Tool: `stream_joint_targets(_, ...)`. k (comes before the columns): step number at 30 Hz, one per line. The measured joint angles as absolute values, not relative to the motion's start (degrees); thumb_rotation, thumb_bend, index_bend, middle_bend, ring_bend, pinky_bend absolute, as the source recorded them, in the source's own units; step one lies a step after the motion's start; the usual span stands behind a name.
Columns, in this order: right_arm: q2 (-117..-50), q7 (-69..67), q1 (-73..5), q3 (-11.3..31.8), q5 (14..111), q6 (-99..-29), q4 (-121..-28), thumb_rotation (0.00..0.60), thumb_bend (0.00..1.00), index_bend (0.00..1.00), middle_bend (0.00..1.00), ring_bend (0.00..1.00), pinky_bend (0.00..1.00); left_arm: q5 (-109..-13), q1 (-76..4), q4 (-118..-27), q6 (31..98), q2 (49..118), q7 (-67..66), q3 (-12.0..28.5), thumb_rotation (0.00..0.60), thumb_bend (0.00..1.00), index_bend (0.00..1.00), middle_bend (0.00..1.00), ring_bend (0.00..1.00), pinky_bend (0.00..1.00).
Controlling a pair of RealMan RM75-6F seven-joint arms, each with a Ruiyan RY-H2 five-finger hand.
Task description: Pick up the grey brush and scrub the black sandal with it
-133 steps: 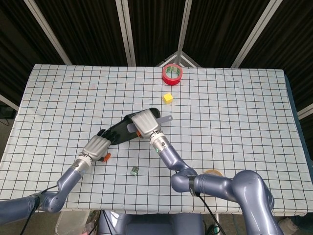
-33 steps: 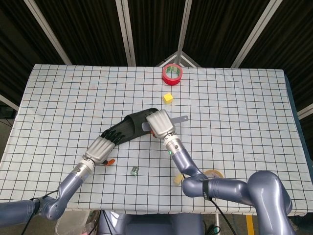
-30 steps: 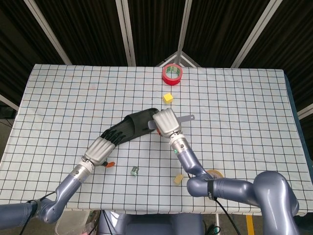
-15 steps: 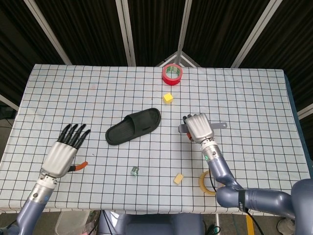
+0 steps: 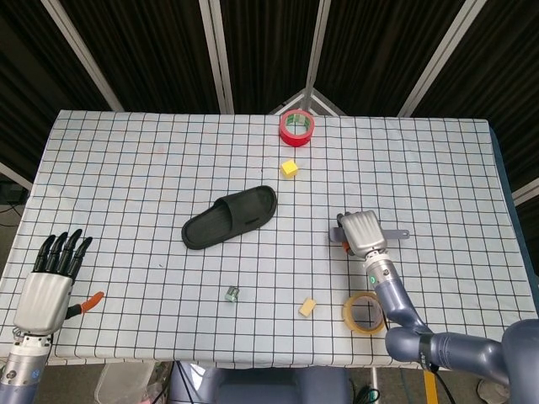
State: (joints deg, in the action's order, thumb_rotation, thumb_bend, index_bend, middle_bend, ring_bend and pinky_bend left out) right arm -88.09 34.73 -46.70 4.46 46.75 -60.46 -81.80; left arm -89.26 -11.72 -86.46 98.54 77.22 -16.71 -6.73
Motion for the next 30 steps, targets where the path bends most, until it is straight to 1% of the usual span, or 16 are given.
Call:
stream_joint_targets(2,-88.67,34.56,-46.39,4.13,47.15,-59.84,-80.45,0.600,0.55,0.49,0.48,0.45,0.57,-89.28,-11.58,-86.37,98.03,77.18,-16.55,-6.33,0.504,0.11,0.00,0.00,0.00,0.05)
stream_joint_targets(5,-89.16,34.46,-45.99,3.66,47.12,-58.49,-79.28,0.600,0.55,0.41,0.45,0.42,0.56,-89.17,-11.44,-86.38,97.18,77.08,-16.38,-5.91,0.504,0.11,0.00,0.00,0.00,0.05)
stream_joint_targets(8,-89.44,34.27,-45.65,3.49,47.04,-57.36,-78.36,0.600,0.55,0.29,0.40,0.38,0.55,-89.33,-11.32,-86.46,96.44,76.96,-16.36,-5.54,0.506,0.11,0.00,0.00,0.00,0.05)
stream_joint_targets(11,-89.32,34.64,-45.57,3.47,46.83,-56.74,-78.27,0.600,0.56,0.20,0.35,0.35,0.53,-89.53,-11.29,-86.55,95.75,76.89,-16.34,-5.21,0.505,0.11,0.00,0.00,0.00,0.05)
stream_joint_targets(16,-88.21,36.43,-45.76,3.64,46.12,-56.43,-79.88,0.600,0.53,0.14,0.32,0.32,0.50,-89.78,-11.12,-86.71,94.89,76.61,-16.07,-4.51,0.503,0.11,0.00,0.00,0.00,0.05)
stream_joint_targets(21,-86.37,37.95,-45.50,3.70,46.04,-57.74,-83.93,0.600,0.50,0.08,0.29,0.28,0.46,-90.29,-10.65,-87.00,94.79,76.16,-15.56,-4.18,0.503,0.11,0.00,0.00,0.00,0.05)
stream_joint_targets(27,-82.99,40.95,-44.34,2.75,46.72,-61.58,-91.40,0.600,0.46,0.01,0.26,0.25,0.42,-91.22,-10.00,-87.45,94.85,75.40,-14.70,-4.05,0.505,0.10,0.00,0.00,0.00,0.05)
stream_joint_targets(30,-81.01,42.01,-43.29,2.08,47.64,-64.33,-95.77,0.600,0.46,0.00,0.25,0.24,0.41,-91.85,-9.67,-87.64,95.20,75.07,-14.41,-4.08,0.505,0.10,0.00,0.00,0.00,0.05)
